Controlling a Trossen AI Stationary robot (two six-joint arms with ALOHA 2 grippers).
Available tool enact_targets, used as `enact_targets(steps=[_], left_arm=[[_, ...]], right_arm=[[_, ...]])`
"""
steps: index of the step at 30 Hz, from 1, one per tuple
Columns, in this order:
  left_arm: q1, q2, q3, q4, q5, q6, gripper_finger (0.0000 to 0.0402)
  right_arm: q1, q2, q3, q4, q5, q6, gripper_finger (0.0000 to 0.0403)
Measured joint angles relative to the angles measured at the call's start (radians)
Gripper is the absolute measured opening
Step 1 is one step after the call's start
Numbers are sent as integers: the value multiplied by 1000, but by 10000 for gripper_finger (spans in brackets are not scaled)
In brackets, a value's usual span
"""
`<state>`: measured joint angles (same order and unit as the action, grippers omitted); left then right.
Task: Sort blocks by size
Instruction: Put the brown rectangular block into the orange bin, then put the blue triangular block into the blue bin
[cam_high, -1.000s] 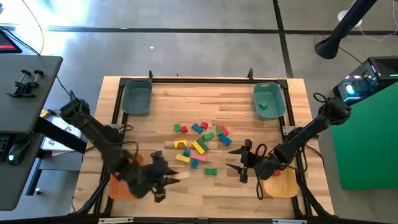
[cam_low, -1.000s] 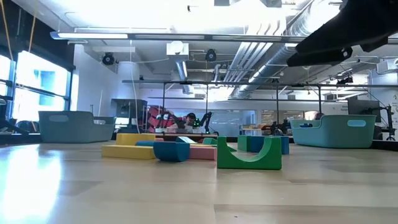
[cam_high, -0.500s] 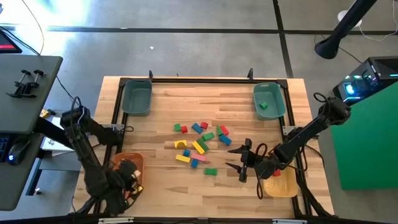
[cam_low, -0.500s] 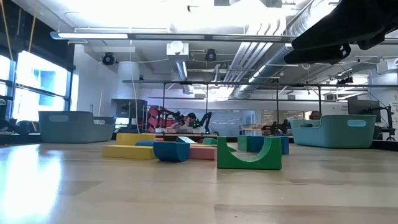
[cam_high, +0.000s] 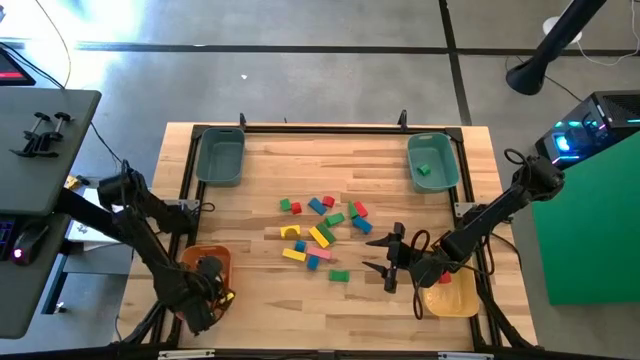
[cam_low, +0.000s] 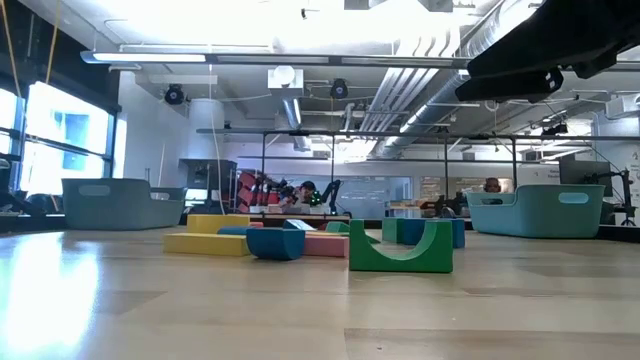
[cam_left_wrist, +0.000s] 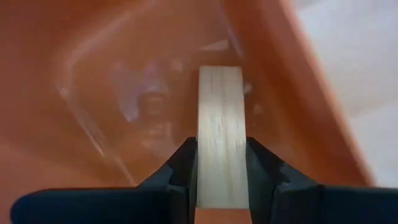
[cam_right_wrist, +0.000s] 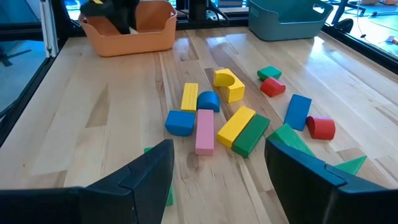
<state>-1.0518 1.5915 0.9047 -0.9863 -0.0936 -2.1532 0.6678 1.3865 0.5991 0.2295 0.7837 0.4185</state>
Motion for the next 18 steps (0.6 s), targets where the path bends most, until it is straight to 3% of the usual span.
enact_targets(steps=[9,18], left_arm=[[18,-10,-3,-10,25,52,165],[21,-160,7,-11,10,19,191]], right_arm=[[0,0,0,1,-1,0,248],[0,0,0,1,-1,0,248]])
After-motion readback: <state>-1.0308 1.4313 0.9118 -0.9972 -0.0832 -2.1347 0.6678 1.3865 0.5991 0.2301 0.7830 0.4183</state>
